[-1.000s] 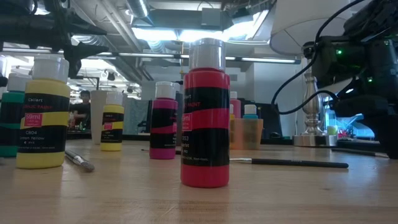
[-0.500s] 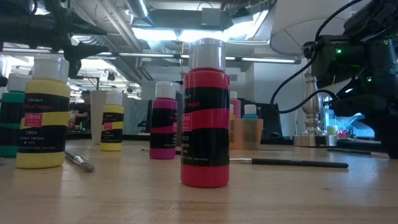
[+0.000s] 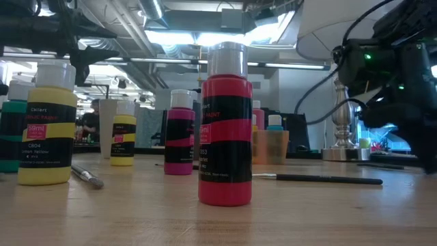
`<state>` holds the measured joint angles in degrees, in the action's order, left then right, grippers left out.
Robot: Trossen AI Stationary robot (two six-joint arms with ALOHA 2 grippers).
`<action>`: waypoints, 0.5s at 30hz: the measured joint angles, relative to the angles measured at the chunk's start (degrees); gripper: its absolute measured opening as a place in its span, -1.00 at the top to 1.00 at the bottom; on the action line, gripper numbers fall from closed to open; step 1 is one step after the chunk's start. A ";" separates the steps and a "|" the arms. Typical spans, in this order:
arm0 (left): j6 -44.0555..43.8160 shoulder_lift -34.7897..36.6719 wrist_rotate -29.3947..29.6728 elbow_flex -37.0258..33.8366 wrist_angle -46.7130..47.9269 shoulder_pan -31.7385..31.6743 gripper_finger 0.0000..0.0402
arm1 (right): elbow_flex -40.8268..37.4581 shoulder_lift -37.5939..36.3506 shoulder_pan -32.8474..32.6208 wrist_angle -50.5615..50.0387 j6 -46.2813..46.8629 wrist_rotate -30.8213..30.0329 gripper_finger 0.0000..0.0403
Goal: Pick & Place Paint Supplies
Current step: Put the silver paint brush into the white cup
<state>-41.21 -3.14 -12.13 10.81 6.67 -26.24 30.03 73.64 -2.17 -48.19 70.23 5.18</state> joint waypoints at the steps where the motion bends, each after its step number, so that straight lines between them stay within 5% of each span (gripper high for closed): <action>1: 0.00 0.00 0.01 0.00 -0.01 0.00 0.16 | 0.92 -0.02 0.04 0.67 -0.12 -0.61 1.00; 15: -0.24 0.00 -0.52 0.00 -0.31 0.00 0.16 | 14.88 -0.28 -2.38 -6.40 -2.91 4.93 1.00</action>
<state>-41.45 -3.14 -12.65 10.81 6.36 -26.24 44.91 73.36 -4.56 -54.59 67.32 10.11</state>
